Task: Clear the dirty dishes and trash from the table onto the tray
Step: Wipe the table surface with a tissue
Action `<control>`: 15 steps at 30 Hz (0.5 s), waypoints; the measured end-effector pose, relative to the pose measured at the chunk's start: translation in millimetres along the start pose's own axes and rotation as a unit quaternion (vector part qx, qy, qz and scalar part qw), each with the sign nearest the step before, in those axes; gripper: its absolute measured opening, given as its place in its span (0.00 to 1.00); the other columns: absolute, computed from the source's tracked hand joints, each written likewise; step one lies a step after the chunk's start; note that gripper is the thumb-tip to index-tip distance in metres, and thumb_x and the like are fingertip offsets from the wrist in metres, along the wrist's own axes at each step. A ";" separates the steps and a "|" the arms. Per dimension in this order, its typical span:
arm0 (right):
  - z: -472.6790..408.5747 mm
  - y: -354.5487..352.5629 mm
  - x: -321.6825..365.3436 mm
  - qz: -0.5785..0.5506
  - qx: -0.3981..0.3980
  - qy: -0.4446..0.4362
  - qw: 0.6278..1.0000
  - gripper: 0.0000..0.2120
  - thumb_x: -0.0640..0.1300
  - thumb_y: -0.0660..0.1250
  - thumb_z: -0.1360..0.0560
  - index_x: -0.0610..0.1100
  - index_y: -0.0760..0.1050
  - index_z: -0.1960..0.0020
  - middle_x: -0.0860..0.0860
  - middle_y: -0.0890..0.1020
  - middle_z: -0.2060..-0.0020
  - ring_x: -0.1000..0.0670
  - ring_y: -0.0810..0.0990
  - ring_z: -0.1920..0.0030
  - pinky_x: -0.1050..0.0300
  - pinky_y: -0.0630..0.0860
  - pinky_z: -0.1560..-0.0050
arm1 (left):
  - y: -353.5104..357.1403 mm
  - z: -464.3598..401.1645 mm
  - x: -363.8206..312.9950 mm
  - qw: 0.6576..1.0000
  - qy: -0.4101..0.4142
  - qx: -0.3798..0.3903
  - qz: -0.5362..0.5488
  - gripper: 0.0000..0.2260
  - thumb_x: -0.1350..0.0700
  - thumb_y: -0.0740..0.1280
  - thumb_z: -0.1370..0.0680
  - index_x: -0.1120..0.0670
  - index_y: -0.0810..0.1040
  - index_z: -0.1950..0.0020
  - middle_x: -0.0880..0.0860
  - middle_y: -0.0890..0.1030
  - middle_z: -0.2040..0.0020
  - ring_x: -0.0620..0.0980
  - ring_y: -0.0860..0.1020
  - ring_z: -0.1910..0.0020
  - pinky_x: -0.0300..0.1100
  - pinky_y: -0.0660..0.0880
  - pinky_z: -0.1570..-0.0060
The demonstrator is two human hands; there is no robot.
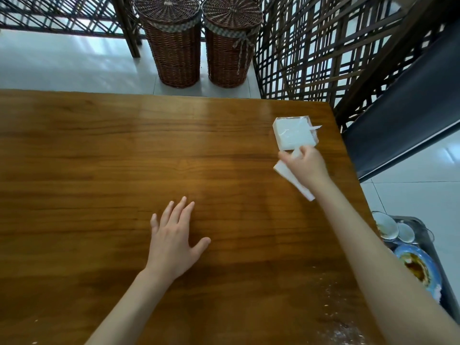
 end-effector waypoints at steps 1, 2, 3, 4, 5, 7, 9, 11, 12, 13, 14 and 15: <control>9.7 12.4 -8.9 -0.020 0.051 0.037 0.998 0.24 0.56 0.69 0.29 0.44 0.69 0.39 0.54 0.70 0.52 0.50 0.72 0.51 0.60 0.68 0.63 | 0.0 2.4 0.2 1.000 0.001 -0.001 -0.001 0.37 0.35 0.66 0.29 0.47 0.59 0.24 0.48 0.58 0.23 0.51 0.53 0.24 0.56 0.44 0.30; 19.9 23.7 -18.2 -0.043 0.103 0.069 0.991 0.30 0.57 0.71 0.31 0.46 0.66 0.35 0.55 0.69 0.49 0.51 0.71 0.48 0.59 0.70 0.63 | 0.0 5.1 0.5 1.000 0.002 -0.001 -0.002 0.37 0.35 0.66 0.29 0.47 0.59 0.25 0.48 0.58 0.23 0.51 0.53 0.24 0.55 0.43 0.30; 29.6 31.8 -26.5 -0.055 0.145 0.087 0.984 0.33 0.56 0.74 0.33 0.48 0.64 0.34 0.55 0.68 0.47 0.51 0.72 0.48 0.59 0.72 0.65 | 0.2 8.1 1.4 1.000 0.003 0.000 -0.002 0.37 0.34 0.66 0.29 0.47 0.59 0.25 0.48 0.58 0.23 0.51 0.53 0.24 0.55 0.43 0.30; 37.1 36.1 -34.2 -0.045 0.164 0.089 0.981 0.34 0.53 0.75 0.33 0.49 0.63 0.33 0.55 0.70 0.48 0.52 0.74 0.50 0.60 0.74 0.67 | 0.5 11.0 2.8 1.000 0.002 0.002 -0.002 0.38 0.34 0.66 0.30 0.46 0.59 0.24 0.48 0.58 0.23 0.51 0.53 0.24 0.55 0.42 0.30; 42.8 37.5 -42.0 -0.021 0.156 0.086 0.984 0.33 0.49 0.76 0.33 0.50 0.63 0.34 0.54 0.72 0.51 0.53 0.75 0.54 0.61 0.75 0.68 | 1.0 14.1 4.7 1.000 0.001 0.004 -0.002 0.38 0.34 0.66 0.30 0.46 0.59 0.24 0.48 0.58 0.23 0.51 0.53 0.24 0.55 0.42 0.30; 51.4 35.1 -54.9 0.019 0.083 0.085 0.993 0.29 0.43 0.75 0.32 0.48 0.66 0.35 0.53 0.74 0.58 0.54 0.76 0.60 0.64 0.73 0.69 | 2.2 19.7 8.0 1.000 -0.002 0.009 -0.003 0.37 0.34 0.66 0.29 0.46 0.59 0.24 0.47 0.57 0.23 0.51 0.52 0.24 0.55 0.43 0.29; 64.1 30.9 -55.2 0.042 -0.023 0.048 0.998 0.23 0.45 0.73 0.29 0.47 0.69 0.37 0.52 0.76 0.57 0.54 0.77 0.60 0.67 0.71 0.69 | 2.5 24.3 10.4 1.000 -0.006 0.009 0.002 0.37 0.35 0.66 0.30 0.46 0.59 0.25 0.48 0.58 0.23 0.51 0.53 0.24 0.55 0.43 0.29; 80.2 28.8 -40.0 0.108 -0.119 -0.058 0.985 0.17 0.48 0.71 0.28 0.48 0.72 0.41 0.52 0.77 0.52 0.54 0.76 0.53 0.67 0.70 0.63 | 2.5 27.8 11.2 1.000 -0.007 0.009 0.006 0.37 0.35 0.66 0.29 0.46 0.59 0.24 0.48 0.58 0.23 0.51 0.52 0.23 0.55 0.43 0.29; 88.1 33.0 -31.3 0.143 -0.135 -0.118 0.973 0.15 0.48 0.70 0.28 0.47 0.74 0.43 0.52 0.77 0.50 0.53 0.75 0.50 0.66 0.71 0.60 | 2.9 29.7 10.9 1.000 -0.006 0.013 0.006 0.37 0.35 0.66 0.29 0.46 0.59 0.24 0.48 0.57 0.23 0.51 0.52 0.23 0.56 0.43 0.29; 95.1 41.7 -24.8 0.167 -0.122 -0.168 0.964 0.15 0.48 0.70 0.28 0.46 0.75 0.43 0.51 0.78 0.49 0.51 0.74 0.48 0.64 0.72 0.58 | 3.3 31.9 10.6 1.000 -0.004 0.016 0.006 0.37 0.34 0.65 0.29 0.46 0.58 0.24 0.48 0.57 0.23 0.51 0.51 0.23 0.56 0.43 0.29; 100.0 53.2 -21.3 0.186 -0.083 -0.197 0.959 0.16 0.48 0.70 0.28 0.45 0.76 0.42 0.51 0.78 0.48 0.50 0.74 0.46 0.62 0.73 0.55 | 3.3 33.9 10.2 1.000 -0.003 0.018 0.009 0.38 0.34 0.65 0.29 0.47 0.58 0.24 0.48 0.56 0.23 0.51 0.51 0.23 0.56 0.43 0.28; 103.3 65.1 -21.7 0.204 -0.038 -0.201 0.957 0.17 0.49 0.70 0.28 0.45 0.76 0.41 0.50 0.78 0.46 0.50 0.73 0.44 0.60 0.74 0.53 | 3.1 35.6 10.1 1.000 -0.004 0.021 0.013 0.38 0.35 0.65 0.29 0.47 0.58 0.24 0.48 0.56 0.23 0.51 0.50 0.23 0.56 0.43 0.28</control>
Point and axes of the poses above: each hand's wrist, its own z-axis away from the middle knuckle, its own y-axis out of the palm, x = y × z, the point moved 6 cm from there along -z, towards the middle knuckle
